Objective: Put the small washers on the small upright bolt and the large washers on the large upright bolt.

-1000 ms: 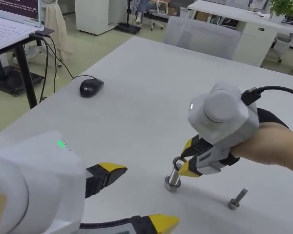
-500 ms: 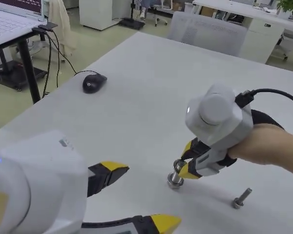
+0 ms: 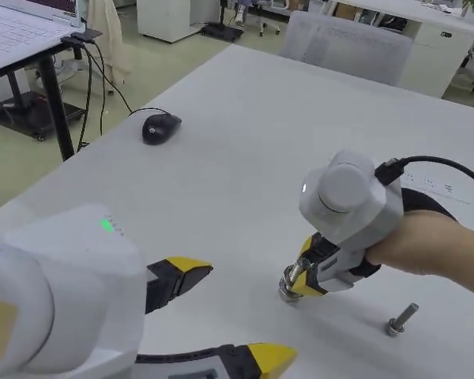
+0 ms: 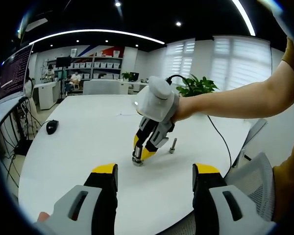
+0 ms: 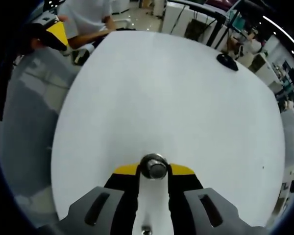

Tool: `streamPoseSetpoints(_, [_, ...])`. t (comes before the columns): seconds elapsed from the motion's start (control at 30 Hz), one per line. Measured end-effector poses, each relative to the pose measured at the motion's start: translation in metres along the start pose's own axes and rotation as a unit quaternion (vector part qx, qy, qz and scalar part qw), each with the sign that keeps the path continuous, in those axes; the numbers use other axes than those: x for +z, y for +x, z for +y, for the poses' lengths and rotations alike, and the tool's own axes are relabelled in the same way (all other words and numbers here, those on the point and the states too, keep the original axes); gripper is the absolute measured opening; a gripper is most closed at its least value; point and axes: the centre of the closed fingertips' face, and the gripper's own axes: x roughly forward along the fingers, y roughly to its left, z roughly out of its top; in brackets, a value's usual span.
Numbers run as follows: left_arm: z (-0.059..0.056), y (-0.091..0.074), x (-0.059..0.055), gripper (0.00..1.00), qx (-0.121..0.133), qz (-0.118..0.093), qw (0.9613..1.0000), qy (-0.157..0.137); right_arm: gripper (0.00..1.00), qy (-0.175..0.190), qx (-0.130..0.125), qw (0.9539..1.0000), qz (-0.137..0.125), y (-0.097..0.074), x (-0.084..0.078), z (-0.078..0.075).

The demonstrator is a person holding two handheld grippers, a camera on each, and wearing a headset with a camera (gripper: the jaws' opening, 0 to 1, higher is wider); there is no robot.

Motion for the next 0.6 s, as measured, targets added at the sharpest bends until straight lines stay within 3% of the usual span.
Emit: streamPoseSetpoints(0.6, [0.002,0.002,-0.003,0.61,0.0,0.006,1.0,-0.001,0.23,0.007,0.013,0.9999,-0.004,0.013,-0.005,0.003])
